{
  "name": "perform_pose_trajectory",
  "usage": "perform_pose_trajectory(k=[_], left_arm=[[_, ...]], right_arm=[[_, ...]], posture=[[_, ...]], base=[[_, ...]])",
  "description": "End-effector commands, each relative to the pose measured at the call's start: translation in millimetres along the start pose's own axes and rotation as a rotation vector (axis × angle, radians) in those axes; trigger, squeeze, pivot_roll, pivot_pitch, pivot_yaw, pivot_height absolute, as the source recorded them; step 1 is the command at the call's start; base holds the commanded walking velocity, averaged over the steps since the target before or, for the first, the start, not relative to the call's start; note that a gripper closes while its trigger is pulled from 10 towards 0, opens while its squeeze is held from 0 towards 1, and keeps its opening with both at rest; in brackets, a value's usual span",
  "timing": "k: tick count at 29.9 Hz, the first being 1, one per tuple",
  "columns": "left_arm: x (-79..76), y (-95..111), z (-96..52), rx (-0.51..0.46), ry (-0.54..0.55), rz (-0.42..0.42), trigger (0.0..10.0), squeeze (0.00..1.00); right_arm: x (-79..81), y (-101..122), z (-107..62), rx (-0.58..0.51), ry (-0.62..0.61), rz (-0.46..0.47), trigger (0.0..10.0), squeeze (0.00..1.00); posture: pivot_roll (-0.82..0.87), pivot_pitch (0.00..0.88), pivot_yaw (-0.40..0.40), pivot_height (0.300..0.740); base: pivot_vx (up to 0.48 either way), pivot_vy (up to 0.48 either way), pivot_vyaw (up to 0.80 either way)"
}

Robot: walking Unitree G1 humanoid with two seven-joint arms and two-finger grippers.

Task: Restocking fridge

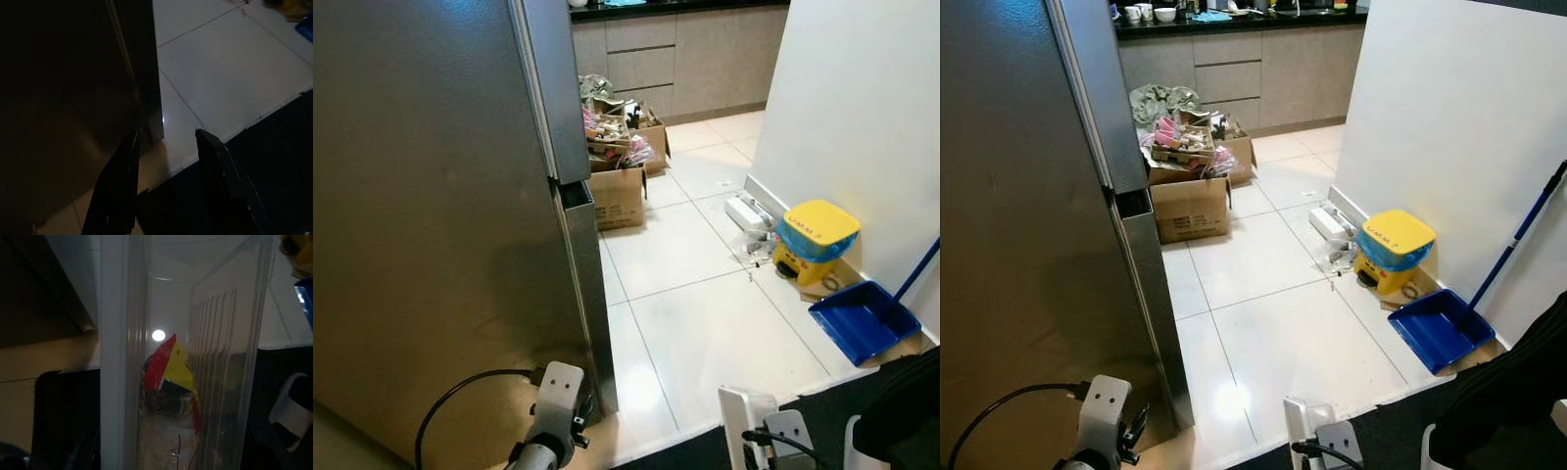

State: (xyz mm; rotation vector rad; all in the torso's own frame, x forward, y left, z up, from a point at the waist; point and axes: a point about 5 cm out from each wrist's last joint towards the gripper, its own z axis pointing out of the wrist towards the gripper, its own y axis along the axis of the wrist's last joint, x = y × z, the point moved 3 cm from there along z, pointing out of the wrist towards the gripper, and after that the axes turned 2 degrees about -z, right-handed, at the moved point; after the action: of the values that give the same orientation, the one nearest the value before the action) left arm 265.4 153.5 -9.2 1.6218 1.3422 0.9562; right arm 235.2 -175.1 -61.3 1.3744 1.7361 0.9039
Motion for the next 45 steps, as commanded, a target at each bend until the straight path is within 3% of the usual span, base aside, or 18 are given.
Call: perform_pose_trajectory(k=[1, 12, 21, 23, 29, 33, 38, 39, 40, 45], left_arm=[[-1.2, -3.5, -0.1, 0.024, 0.006, -0.004, 10.0, 0.00], [5.9, -7.8, 2.8, 0.074, 0.070, -0.039, 10.0, 0.00], [26.0, -13.1, 2.1, 0.111, 0.188, -0.050, 10.0, 0.00], [39.3, -14.8, 0.9, 0.114, 0.274, -0.060, 10.0, 0.00], [54.8, -9.4, -3.4, 0.083, 0.370, -0.051, 10.0, 0.00], [55.9, 1.5, -6.7, 0.017, 0.367, -0.065, 10.0, 0.00], [54.5, 46.7, -14.8, -0.171, 0.393, -0.050, 10.0, 0.00], [54.5, 46.7, -14.8, -0.171, 0.393, -0.050, 10.0, 0.00], [65.1, 66.5, -22.8, -0.236, 0.444, -0.045, 10.0, 0.00], [75.7, 78.2, -37.1, -0.270, 0.460, -0.040, 10.0, 0.00]], right_arm=[[-5.6, 3.4, -0.2, -0.020, -0.016, -0.004, 10.0, 0.00], [-6.8, 2.9, -0.5, -0.018, -0.025, 0.005, 10.0, 0.00], [-6.1, 3.2, -0.2, -0.019, -0.020, 0.005, 10.0, 0.00], [-5.7, 3.4, -0.1, -0.019, -0.017, 0.004, 10.0, 0.00], [-2.5, 8.4, 1.3, -0.039, 0.004, -0.011, 10.0, 0.00], [2.2, 20.9, 4.4, -0.087, 0.028, -0.025, 10.0, 0.00], [12.1, 62.1, 11.9, -0.232, 0.069, -0.040, 10.0, 0.00], [12.1, 62.1, 11.9, -0.232, 0.069, -0.040, 10.0, 0.00], [16.7, 80.3, 14.4, -0.290, 0.087, -0.045, 10.0, 0.00], [19.2, 90.0, 15.2, -0.319, 0.098, -0.045, 10.0, 0.00]], posture=[[-0.08, 0.113, 0.025, 0.736], [-0.08, 0.113, 0.027, 0.736], [-0.07, 0.111, 0.027, 0.736], [-0.08, 0.109, 0.027, 0.736], [-0.08, 0.109, 0.027, 0.736], [-0.08, 0.111, 0.029, 0.736], [-0.08, 0.114, 0.030, 0.736], [-0.08, 0.114, 0.030, 0.736], [-0.08, 0.114, 0.029, 0.736], [-0.07, 0.118, 0.029, 0.736]], base=[[0.274, -0.390, 0.00], [0.223, -0.184, 0.00], [0.000, 0.000, 0.00], [0.000, 0.000, 0.00], [0.000, 0.000, 0.00], [0.000, 0.000, 0.00], [0.000, 0.000, 0.00], [0.000, 0.000, 0.00], [0.000, 0.000, 0.00], [0.000, 0.000, 0.00]])
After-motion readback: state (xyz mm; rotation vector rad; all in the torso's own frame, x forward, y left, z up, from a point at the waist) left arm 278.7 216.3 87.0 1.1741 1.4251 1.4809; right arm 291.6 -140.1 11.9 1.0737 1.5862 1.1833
